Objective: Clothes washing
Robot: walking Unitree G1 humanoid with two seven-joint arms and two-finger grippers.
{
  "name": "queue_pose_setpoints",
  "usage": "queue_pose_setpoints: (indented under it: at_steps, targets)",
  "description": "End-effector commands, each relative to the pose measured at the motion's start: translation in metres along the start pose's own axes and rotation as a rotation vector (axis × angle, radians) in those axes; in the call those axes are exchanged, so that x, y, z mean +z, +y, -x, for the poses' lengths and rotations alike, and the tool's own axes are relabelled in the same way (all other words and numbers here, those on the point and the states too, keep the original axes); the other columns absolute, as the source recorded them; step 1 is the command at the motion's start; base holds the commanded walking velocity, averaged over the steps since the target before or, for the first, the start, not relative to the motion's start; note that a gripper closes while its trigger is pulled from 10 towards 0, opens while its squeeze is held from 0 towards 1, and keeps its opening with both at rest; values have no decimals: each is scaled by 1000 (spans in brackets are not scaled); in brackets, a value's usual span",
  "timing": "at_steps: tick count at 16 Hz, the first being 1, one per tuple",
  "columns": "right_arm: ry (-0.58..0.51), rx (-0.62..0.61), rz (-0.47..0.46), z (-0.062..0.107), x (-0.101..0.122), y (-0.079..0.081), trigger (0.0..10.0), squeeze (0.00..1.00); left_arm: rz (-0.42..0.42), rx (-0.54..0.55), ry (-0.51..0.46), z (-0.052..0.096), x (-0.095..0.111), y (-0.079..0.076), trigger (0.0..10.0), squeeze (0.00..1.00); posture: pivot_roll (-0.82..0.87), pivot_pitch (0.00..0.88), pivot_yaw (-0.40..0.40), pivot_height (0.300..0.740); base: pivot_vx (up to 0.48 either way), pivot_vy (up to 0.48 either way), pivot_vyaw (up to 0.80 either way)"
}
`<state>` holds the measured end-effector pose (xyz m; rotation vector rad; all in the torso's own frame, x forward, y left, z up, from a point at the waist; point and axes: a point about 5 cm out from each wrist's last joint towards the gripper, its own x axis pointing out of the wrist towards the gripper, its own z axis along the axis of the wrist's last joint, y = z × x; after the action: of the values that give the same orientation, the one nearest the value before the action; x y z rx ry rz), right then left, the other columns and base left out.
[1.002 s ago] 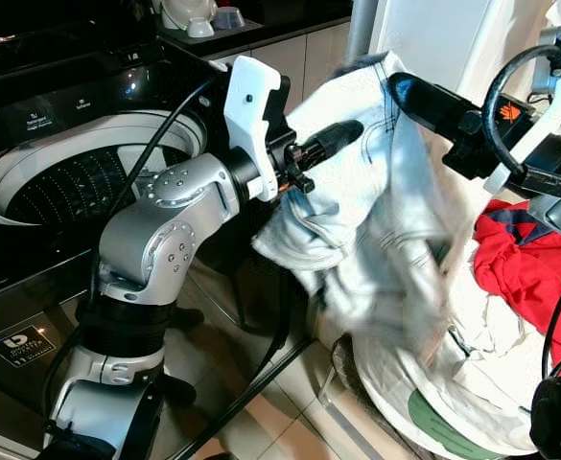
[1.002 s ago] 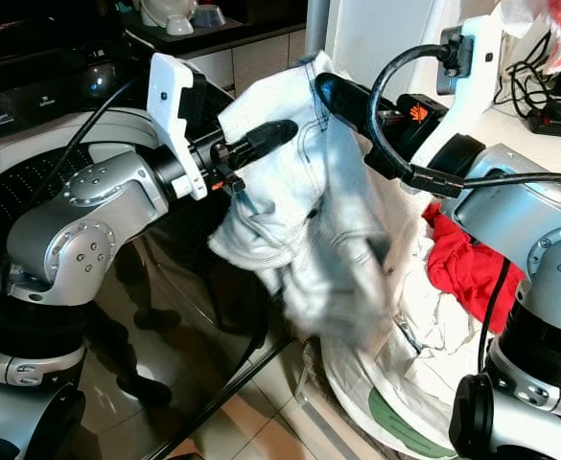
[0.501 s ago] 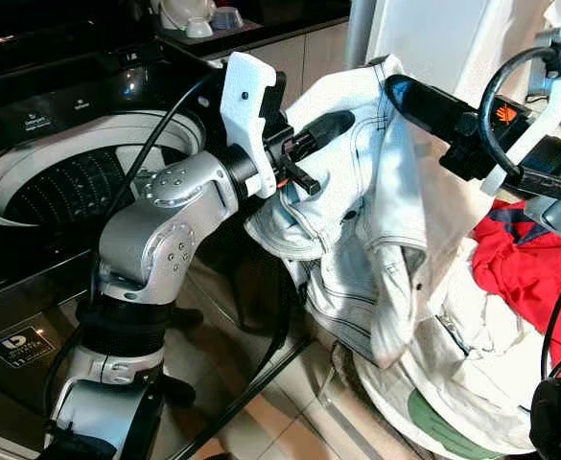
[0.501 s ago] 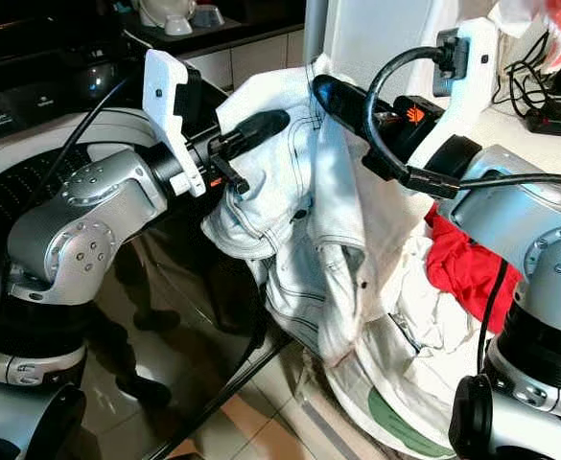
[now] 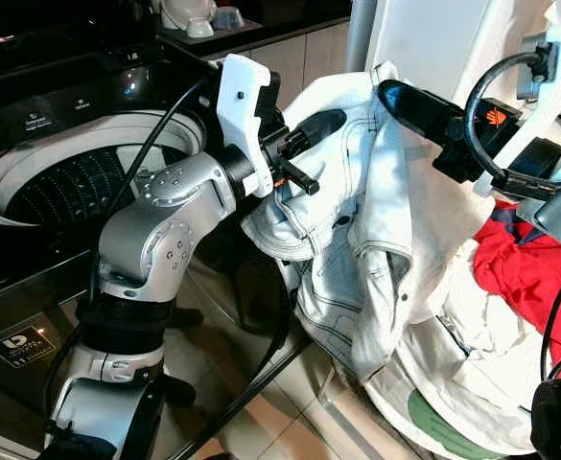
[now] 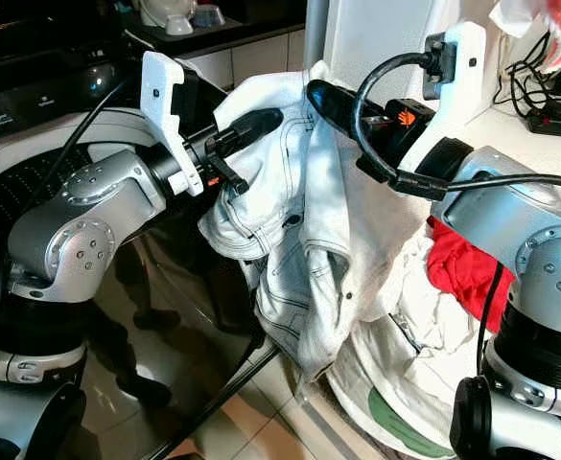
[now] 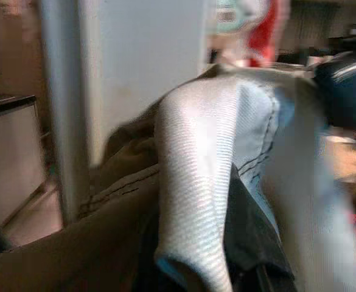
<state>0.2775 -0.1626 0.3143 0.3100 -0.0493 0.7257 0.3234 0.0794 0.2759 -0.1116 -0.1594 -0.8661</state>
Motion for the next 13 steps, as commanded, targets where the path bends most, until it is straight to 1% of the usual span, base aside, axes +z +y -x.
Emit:
queue_pose_setpoints:
  at_steps: [1, 2, 3, 4, 5, 6, 7, 8, 9, 10, 11, 12, 13]
  targets:
    - [-47, 17, 18, 4, 7, 2, 10000, 1000, -17, 85, -17, 3, 7, 14, 0, 0, -84, 0, 27, 740, 0, 0, 0]
    - [-48, 27, 17, 4, 7, 3, 10000, 1000, -30, 114, -17, 4, 8, 18, 0, 0, -84, 0, 27, 740, 0, 0, 0]
    - [-25, 28, 48, 4, 5, 5, 10000, 1000, -79, 198, -18, 7, 15, 33, 0, 0, -83, 0, 29, 740, 0, 0, 0]
    - [24, 0, 106, 4, 0, 4, 10000, 1000, -140, 291, -26, 12, 26, 49, 0, 0, -84, 0, 31, 740, 0, 0, 0]
    - [89, -1, 166, 4, -9, 6, 10000, 0, -240, 428, -58, 22, 50, 72, 0, 0, -81, 0, 31, 740, 0, 0, 0]
    - [101, 8, 179, 4, -11, 8, 10000, 0, -264, 468, -72, 26, 57, 79, 0, 0, -80, 0, 31, 740, 0, 0, 0]
    - [95, 41, 184, 2, -13, 14, 10000, 0, -444, 676, -113, 45, 92, 104, 0, 0, -76, 0, 30, 740, 0, 0, 0]
    - [90, 55, 185, 2, -13, 16, 10000, 0, -525, 771, -143, 56, 111, 114, 0, 0, -73, 0, 29, 740, 0, 0, 0]
    - [87, 63, 185, 1, -13, 17, 10000, 0, -571, 826, -163, 62, 122, 119, 0, 0, -73, 0, 29, 740, 0, 0, 0]
    - [85, 71, 187, -2, -13, 19, 10000, 0, -773, 969, -237, 79, 158, 126, 0, 0, -61, 0, 20, 740, 0, 0, 0]
    - [82, 73, 191, -5, -14, 20, 10000, 0, -908, 1035, -277, 86, 177, 126, 0, 0, -56, 0, 17, 740, 0, 0, 0]
    - [78, 75, 200, -10, -16, 21, 10000, 0, -1098, 1066, -234, 84, 189, 130, 0, 0, -51, 0, 17, 740, 0, 0, 0]
    - [79, 75, 202, -12, -17, 21, 10000, 0, -1105, 1041, -180, 80, 184, 133, 0, 0, -51, 0, 17, 740, 0, 0, 0]
